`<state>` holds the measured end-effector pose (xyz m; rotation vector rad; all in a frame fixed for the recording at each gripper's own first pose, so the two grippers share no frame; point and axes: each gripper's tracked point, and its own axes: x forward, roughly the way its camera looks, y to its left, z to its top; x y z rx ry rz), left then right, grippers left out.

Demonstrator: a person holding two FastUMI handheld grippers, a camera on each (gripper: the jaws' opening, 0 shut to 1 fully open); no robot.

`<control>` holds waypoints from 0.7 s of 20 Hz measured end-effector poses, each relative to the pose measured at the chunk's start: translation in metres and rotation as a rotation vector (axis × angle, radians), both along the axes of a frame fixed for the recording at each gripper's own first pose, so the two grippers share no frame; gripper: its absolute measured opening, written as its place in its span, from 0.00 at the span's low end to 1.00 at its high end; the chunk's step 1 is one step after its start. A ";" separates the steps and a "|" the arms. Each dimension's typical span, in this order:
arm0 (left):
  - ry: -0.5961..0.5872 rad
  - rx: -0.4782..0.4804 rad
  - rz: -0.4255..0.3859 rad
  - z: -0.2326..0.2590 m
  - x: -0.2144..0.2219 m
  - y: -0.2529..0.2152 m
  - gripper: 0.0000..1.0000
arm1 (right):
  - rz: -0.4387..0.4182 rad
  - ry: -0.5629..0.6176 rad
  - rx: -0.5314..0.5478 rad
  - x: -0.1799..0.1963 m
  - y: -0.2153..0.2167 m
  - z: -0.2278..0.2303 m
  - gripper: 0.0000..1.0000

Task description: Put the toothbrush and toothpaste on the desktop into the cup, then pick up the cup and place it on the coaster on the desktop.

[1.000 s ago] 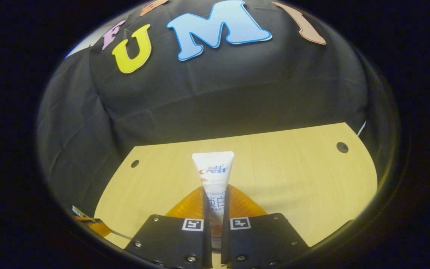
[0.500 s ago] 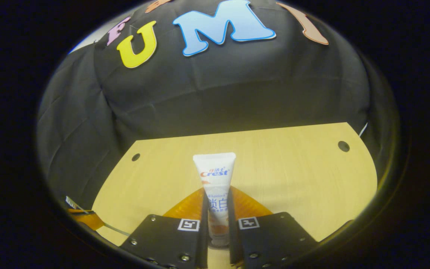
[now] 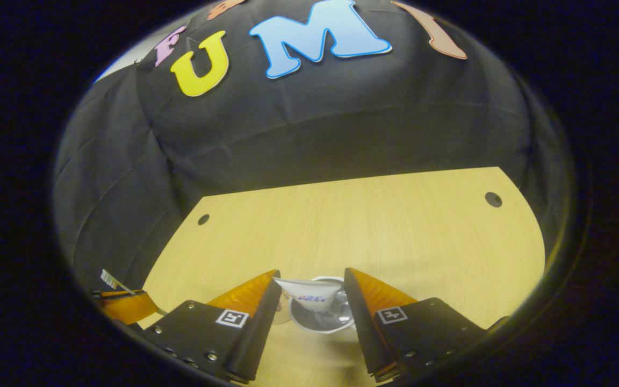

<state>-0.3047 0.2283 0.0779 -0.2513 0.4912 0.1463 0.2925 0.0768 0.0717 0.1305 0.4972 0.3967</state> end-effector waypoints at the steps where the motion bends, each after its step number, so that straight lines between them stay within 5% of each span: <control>1: -0.005 0.001 -0.004 0.002 -0.001 0.000 0.08 | -0.003 -0.007 0.004 -0.001 -0.001 0.003 0.72; 4: -0.016 0.007 -0.021 0.005 -0.009 -0.004 0.08 | -0.011 -0.025 0.061 -0.005 -0.003 0.020 0.83; 14: -0.099 0.026 -0.164 0.036 0.015 -0.045 0.08 | -0.185 -0.074 0.152 -0.013 -0.082 0.048 0.83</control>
